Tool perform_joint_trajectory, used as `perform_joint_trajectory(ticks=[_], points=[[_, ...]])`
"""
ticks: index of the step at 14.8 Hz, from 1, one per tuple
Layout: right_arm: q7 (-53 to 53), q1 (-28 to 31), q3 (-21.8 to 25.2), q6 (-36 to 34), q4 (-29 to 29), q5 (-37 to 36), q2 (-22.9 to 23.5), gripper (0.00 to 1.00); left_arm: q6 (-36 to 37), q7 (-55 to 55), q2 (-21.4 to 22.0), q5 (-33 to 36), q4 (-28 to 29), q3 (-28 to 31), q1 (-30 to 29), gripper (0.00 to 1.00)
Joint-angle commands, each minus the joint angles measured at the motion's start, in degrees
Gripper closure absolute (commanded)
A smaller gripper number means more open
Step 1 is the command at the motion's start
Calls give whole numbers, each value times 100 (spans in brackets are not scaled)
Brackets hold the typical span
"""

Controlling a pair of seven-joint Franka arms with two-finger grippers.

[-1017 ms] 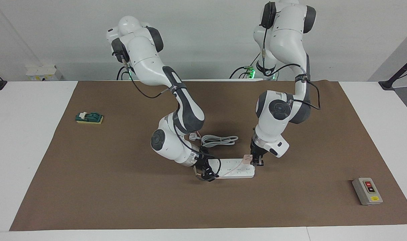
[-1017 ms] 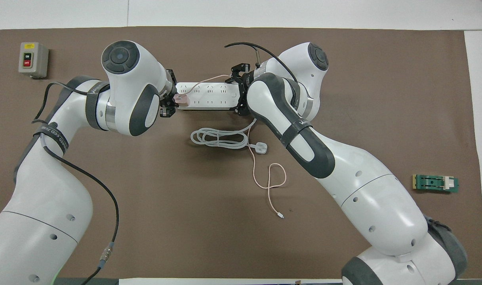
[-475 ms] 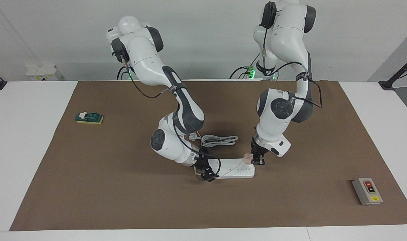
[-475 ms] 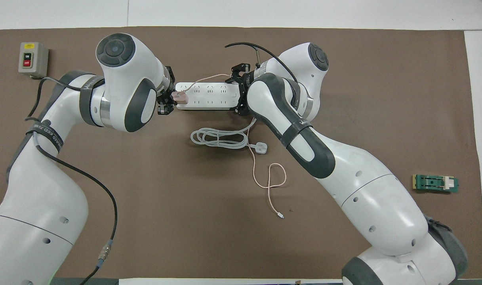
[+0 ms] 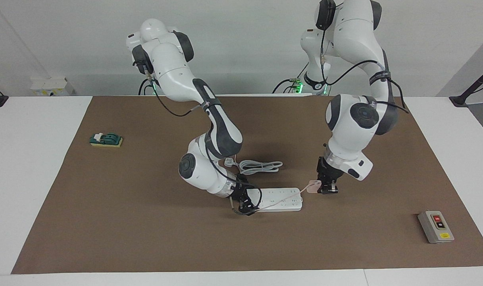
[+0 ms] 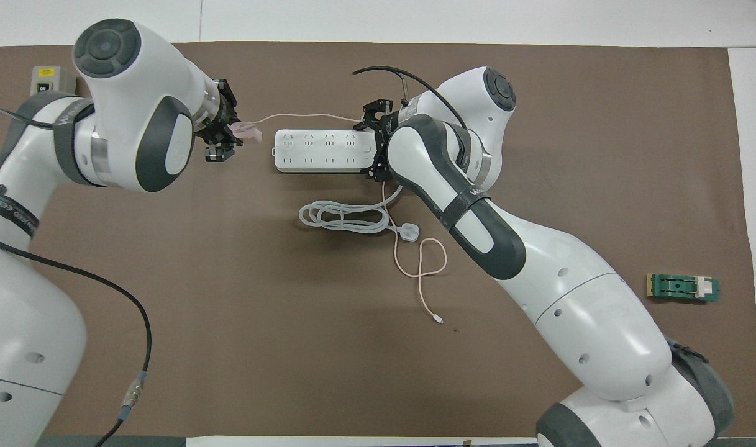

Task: Unplug charger and place it aside
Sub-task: 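Pull the pink charger out of the strip with the left gripper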

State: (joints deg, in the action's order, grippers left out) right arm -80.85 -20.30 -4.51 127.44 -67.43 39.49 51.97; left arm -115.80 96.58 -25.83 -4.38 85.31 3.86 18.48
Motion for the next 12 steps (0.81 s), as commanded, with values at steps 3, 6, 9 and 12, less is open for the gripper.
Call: perform_joint_trajectory(ticks=[3,6,9,12], points=[[290,88,82,589,-78,-73,314,39,1075,-1788,693,-19,83,-26,-984,100],[281,88,82,571,-69,-81,314,38,1445,-3133,834,33,109,-26,-1635,100],[246,88,91,448,-25,-117,235,0,1368,-3986,1018,60,511,-8,-1926,100],[158,97,126,36,-42,-90,-63,0,712,-4551,1273,130,1205,0,-2138,100]])
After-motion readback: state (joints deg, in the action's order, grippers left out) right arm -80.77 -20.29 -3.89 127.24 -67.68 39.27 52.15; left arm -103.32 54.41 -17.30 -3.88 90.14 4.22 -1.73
